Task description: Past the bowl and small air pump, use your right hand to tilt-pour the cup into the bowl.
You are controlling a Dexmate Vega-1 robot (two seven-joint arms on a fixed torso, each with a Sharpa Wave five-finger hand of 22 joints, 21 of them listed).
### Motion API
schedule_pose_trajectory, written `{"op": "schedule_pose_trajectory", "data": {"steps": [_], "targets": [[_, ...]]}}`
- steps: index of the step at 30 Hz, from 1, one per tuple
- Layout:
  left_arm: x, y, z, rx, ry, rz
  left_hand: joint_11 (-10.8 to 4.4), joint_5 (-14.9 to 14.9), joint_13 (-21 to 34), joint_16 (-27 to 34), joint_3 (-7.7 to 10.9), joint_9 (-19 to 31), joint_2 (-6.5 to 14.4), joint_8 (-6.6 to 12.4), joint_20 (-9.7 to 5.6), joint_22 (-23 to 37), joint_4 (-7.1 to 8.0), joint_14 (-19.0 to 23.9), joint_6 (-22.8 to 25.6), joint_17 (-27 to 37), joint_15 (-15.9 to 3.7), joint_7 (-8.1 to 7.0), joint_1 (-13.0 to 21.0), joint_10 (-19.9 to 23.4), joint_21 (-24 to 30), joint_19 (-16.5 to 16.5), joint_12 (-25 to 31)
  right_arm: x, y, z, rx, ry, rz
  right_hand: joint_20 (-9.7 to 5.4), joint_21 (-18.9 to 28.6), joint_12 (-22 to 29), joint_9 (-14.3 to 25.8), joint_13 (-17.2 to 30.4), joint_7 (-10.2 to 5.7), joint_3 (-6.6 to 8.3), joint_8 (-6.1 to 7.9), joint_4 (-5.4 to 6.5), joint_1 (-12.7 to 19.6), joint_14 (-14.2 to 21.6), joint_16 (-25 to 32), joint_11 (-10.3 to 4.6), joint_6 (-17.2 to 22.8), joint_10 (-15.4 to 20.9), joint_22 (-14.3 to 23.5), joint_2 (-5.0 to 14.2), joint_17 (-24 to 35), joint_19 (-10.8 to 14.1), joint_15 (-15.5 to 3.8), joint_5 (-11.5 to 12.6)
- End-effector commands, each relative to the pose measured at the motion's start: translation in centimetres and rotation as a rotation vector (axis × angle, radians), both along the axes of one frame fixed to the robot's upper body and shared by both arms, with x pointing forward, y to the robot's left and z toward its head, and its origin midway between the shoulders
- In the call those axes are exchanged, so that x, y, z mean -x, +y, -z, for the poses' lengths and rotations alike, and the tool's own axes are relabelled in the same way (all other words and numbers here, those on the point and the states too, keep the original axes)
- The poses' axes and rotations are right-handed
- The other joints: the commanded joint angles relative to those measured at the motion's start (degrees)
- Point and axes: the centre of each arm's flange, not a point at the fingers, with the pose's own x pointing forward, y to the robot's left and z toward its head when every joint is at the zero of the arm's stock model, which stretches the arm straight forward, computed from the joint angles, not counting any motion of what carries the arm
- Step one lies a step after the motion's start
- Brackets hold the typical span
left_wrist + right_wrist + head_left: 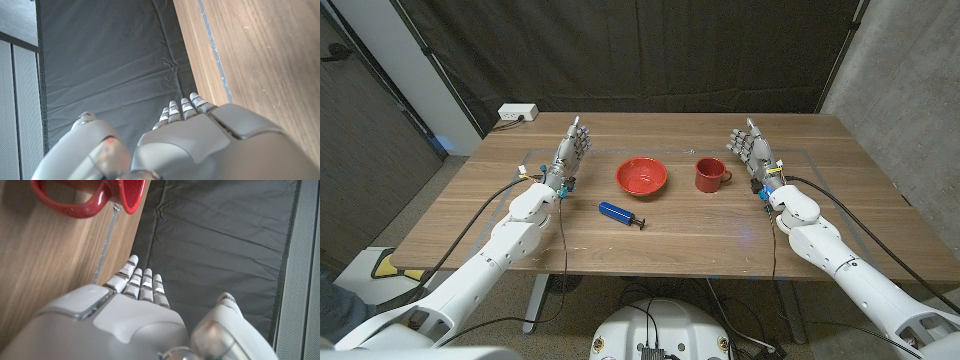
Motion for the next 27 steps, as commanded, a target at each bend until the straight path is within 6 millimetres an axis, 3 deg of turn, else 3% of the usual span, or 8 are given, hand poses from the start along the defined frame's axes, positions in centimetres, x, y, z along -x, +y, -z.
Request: {"op": "schedule_pose_trajectory", "data": {"steps": [1, 13, 19, 27], "targets": [[0.8, 0.4, -0.5, -0.02, -0.01, 0.013, 0.13, 0.4, 0.1, 0.3, 0.06, 0.1, 0.1, 0.42, -0.76, 0.2, 0.03, -0.1, 0.4, 0.2, -0.03, 0.15, 0.3, 0.5, -0.3, -0.4, 0.3, 1.4, -0.8, 0.8, 0.01, -0.043, 0.05, -1.04, -0.2, 0.7, 0.1, 0.2, -0.6, 0.16, 0.66, -0.58, 1.2, 0.6, 0.3, -0.35, 1.2, 1.1, 0.1, -0.05, 0.1, 1.0, -0.76, 0.6], [0.4, -0.3, -0.4, 0.004, -0.012, 0.045, -0.22, 0.7, 0.1, 0.6, 0.29, 0.1, 1.1, 0.77, -0.73, 0.3, -0.26, 1.2, 1.9, 0.2, -0.42, -0.26, 1.0, 1.9, -0.4, -0.2, 0.7, 3.1, -1.5, 2.1, 0.027, -0.041, 0.094, -1.6, -0.3, 0.9, 0.1, 0.2, -1.29, 0.11, 0.96, -1.03, 1.7, 1.5, 0.5, -0.69, 2.4, 2.0, 0.1, -0.13, 0.1, 2.0, -1.61, 0.7], [0.7, -0.6, -1.4, -0.096, -0.03, 0.011, -0.4, 0.8, 0.1, 0.3, 0.35, 0.1, 1.5, 0.6, -0.36, 0.3, -0.38, 0.7, 1.8, 0.2, -0.37, -0.34, 1.2, 1.8, -0.7, -0.8, 0.5, 3.9, -2.0, 2.5, 0.042, -0.041, 0.117, -1.8, -0.3, 1.0, 0.1, 0.2, -1.32, 0.03, 0.9, -1.08, 1.7, 1.8, 0.6, -0.86, 2.4, 2.2, 0.1, -0.18, 0.1, 2.5, -1.75, 0.8], [0.8, -0.5, -1.7, -0.059, -0.025, 0.018, -0.28, 0.8, 0.1, 0.2, 0.34, 0.1, 1.7, 0.45, -0.23, 0.3, -0.46, 0.6, 1.7, 0.2, -0.23, -0.38, 1.4, 1.5, -0.8, -1.0, 0.4, 5.1, -2.1, 3.0, 0.112, -0.049, 0.172, -1.82, -0.4, 1.0, 0.1, 0.2, -1.37, 0.01, 0.72, -1.21, 1.9, 2.0, 0.5, -1.11, 2.2, 2.3, 0.1, -0.16, 0.1, 2.7, -1.87, 0.8]]}}
